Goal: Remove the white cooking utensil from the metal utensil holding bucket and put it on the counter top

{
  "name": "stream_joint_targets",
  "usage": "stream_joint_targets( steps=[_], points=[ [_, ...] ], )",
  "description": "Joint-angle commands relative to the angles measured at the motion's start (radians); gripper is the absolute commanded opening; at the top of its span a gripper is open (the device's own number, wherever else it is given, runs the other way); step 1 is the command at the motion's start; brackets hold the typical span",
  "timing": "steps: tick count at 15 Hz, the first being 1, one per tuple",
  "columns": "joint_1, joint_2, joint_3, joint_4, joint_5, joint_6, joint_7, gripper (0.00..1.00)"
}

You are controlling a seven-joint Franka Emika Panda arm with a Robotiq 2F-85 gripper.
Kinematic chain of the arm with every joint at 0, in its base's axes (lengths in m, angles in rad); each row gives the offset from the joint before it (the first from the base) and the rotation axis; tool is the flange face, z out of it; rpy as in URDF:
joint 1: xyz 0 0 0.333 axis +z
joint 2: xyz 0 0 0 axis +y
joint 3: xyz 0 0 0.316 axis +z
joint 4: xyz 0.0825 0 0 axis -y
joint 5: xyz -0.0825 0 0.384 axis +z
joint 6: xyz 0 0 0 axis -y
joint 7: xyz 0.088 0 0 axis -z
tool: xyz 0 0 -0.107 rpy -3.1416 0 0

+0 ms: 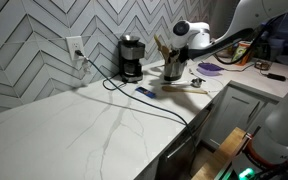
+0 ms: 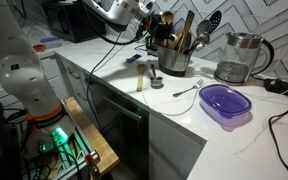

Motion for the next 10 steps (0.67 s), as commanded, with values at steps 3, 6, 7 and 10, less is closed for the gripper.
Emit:
stream_joint_targets(
  steps=[3, 6, 7, 10],
  points=[
    [0.034, -0.034, -0.008, -0.008, -0.042, -0.048, 0.041, 0.02],
    [0.04, -0.054, -0.006, -0.009, -0.064, -0.074, 0.059, 0.02],
    [0.042, -0.062, -0.006, -0.01, -0.071, -0.084, 0.062, 0.02],
    [0.049, -0.098, -0.003, -0.018, -0.057, -0.116, 0.046, 0.02]
  ],
)
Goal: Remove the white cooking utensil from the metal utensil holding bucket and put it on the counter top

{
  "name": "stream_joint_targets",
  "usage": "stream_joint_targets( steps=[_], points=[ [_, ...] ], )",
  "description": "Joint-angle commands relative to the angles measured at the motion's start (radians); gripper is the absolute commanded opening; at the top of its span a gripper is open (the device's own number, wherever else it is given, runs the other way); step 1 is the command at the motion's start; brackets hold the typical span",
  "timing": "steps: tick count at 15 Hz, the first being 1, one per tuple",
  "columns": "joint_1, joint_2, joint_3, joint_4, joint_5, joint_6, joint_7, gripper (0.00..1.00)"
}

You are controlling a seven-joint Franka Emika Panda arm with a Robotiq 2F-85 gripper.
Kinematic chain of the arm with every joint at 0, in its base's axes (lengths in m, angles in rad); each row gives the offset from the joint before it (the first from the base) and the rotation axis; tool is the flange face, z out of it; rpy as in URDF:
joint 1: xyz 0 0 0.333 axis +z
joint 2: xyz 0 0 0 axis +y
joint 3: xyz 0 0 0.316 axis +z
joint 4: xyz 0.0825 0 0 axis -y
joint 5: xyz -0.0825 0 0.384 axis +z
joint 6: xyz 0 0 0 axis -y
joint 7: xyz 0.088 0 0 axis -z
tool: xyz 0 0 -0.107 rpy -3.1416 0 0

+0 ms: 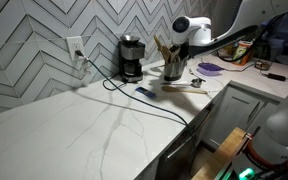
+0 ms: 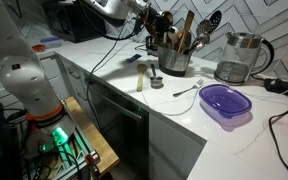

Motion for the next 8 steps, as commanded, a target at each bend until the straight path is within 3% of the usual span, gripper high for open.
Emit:
stream_joint_targets(
  steps=[1, 8],
  points=[
    [0.021, -0.064, -0.003, -0.029, -0.005, -0.06, 0.004, 0.02],
    [0.034, -0.182, -0.004, -0.038, 0.037, -0.183, -0.035, 0.02]
  ],
)
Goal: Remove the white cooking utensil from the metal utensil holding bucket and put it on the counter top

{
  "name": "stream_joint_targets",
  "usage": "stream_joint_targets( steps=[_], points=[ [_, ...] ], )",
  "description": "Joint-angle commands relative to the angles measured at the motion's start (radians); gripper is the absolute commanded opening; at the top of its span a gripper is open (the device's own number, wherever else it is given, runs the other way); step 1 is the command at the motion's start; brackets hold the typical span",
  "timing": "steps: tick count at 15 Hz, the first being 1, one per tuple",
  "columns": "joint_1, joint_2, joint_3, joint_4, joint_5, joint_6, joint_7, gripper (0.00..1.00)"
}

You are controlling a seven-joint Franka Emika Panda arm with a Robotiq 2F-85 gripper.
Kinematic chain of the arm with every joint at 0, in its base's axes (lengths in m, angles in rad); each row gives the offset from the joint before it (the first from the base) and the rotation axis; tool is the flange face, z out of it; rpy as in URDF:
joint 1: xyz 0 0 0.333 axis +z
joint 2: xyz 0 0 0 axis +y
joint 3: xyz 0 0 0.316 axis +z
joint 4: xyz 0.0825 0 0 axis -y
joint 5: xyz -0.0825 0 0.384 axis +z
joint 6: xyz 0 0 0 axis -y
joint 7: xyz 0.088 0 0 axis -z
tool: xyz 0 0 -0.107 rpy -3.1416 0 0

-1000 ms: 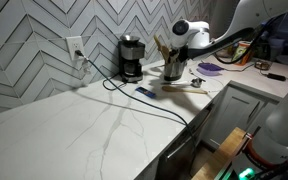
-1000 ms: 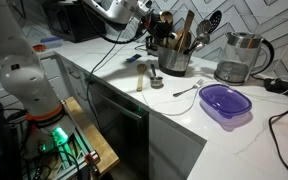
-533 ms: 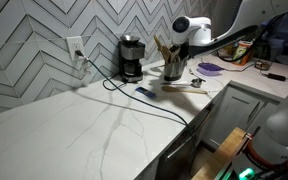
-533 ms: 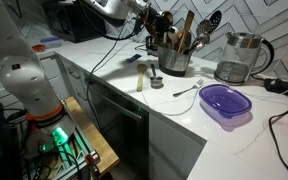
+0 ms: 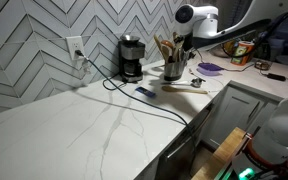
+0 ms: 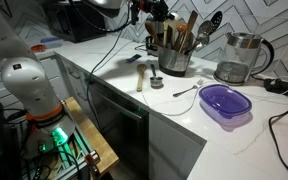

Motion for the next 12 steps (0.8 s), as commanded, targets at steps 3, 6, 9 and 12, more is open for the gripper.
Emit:
stream_joint_targets(
  steps=[3, 6, 9, 12],
  points=[
    [0.015, -0.129, -0.022, -0.039, 0.105, -0.058, -0.096, 0.02],
    [0.01, -0.156, -0.032, -0.031, 0.171, -0.046, -0.139, 0.02],
    [0.009, -0.171, -0.044, -0.023, 0.24, -0.015, -0.134, 0.02],
    [0.005, -0.174, -0.055, -0.018, 0.314, 0.015, -0.137, 0.02]
  ],
)
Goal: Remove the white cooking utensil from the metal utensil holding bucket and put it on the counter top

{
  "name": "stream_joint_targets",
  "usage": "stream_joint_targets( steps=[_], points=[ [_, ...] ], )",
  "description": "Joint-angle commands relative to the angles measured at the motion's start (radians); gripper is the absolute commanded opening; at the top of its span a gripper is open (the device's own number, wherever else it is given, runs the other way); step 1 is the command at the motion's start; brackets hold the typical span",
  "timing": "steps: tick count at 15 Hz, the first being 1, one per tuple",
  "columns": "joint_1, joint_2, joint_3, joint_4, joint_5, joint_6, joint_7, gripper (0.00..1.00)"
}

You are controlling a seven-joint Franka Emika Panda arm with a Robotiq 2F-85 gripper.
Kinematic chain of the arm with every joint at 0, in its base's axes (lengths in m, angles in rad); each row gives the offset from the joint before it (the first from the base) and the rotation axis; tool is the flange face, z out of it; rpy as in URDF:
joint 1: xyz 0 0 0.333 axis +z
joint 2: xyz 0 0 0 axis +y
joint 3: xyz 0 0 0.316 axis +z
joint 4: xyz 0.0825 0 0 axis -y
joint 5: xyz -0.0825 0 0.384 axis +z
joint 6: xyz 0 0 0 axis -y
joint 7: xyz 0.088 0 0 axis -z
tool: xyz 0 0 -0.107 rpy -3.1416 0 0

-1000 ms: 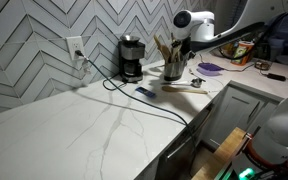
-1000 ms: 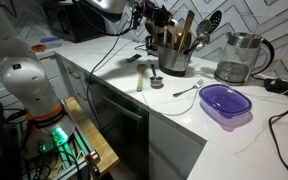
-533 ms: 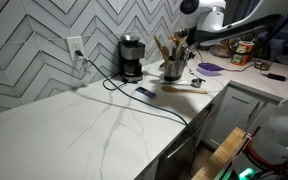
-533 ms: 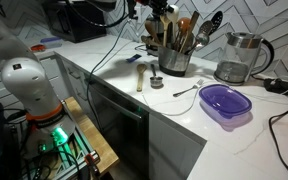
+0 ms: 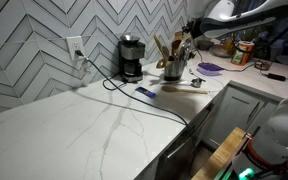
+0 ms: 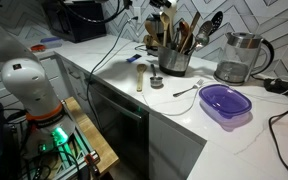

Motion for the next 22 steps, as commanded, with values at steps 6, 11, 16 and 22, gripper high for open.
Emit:
stream_joint_targets(
  steps=[6, 11, 16, 22],
  points=[
    [-0.004, -0.022, -0.042, -0.016, 0.298, 0.09, -0.103, 0.02],
    [-0.036, -0.071, -0.032, -0.029, 0.465, 0.068, -0.199, 0.02],
    [-0.065, -0.142, -0.032, -0.043, 0.575, 0.061, -0.291, 0.02],
    [-0.072, -0.224, -0.058, -0.078, 0.802, 0.03, -0.498, 0.02]
  ],
)
